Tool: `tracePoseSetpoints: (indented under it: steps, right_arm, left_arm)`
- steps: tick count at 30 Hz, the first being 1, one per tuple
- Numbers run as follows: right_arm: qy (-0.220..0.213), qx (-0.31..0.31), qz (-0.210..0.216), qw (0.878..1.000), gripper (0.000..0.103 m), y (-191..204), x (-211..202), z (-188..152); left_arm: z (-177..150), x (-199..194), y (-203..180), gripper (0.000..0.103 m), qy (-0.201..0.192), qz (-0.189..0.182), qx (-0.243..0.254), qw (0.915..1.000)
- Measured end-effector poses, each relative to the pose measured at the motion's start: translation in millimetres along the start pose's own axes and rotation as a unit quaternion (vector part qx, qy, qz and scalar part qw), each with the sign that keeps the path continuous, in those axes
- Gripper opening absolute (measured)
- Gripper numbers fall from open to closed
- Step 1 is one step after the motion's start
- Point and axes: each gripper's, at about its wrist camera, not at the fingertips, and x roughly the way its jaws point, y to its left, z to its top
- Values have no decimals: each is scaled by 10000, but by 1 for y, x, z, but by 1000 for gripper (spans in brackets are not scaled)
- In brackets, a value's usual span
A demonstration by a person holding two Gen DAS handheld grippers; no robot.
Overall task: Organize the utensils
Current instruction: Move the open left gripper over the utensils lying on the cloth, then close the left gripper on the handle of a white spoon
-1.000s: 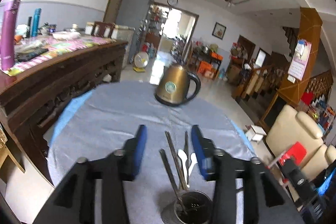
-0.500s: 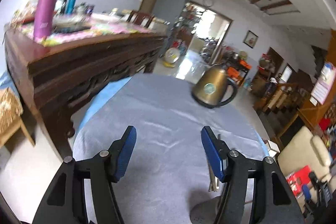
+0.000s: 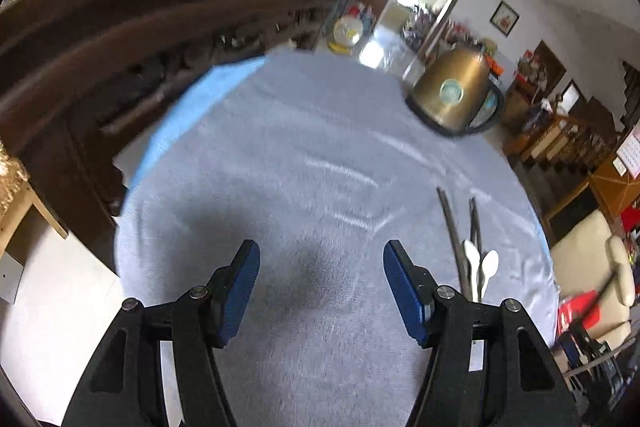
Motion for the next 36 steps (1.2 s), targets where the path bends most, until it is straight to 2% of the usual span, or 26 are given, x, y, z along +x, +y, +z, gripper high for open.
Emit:
tracePoseSetpoints:
  steps: [4,7,12,15,16,17,18,20,22,29,33,36]
  right_arm:
    - [463,-108,180,9987,45,-1,54,10]
    - [710,-246,156,9971,45,4,94,19]
    - [963,-362,116,9946,45,12,150,32]
    - [1083,-374,120,9933,45,14,176,36]
    - [1140,-424,90,9925,43,16,182,35]
    - [1190,-509,57,9916,35,18,188,35]
    - [1181,-571,55,9913,33,20,191,35]
    - [1255,-704,106,9895,10,23,196,34]
    - [1302,-780,75,9884,4,23,197,32]
    - [931,-584,222,9937,4,13,182,27]
    - [630,-321,279,9971,4,3,171,29]
    - [660,-180,284,9973,4,-3,172,31]
  left_arm:
    - [8,30,-14,65,318,-175,306,9989]
    - [14,53,-32,65,490,-353,587,9964]
    - [20,92,-73,64,749,-714,1108,9884]
    - [19,108,-97,56,858,-916,1484,9809]
    - [18,112,-108,55,889,-972,1654,9774]
    - [17,116,-115,55,915,-1022,1776,9745]
    - [16,118,-121,54,938,-1086,1872,9718]
    - [12,122,-136,55,985,-1279,2099,9643]
    - [10,125,-152,55,989,-1356,2355,9573]
    - [-1,143,-191,55,1055,-1548,2912,9382]
    - [-13,153,-205,55,1155,-1556,3115,9303]
    - [-21,163,-211,55,1241,-1504,3198,9272]
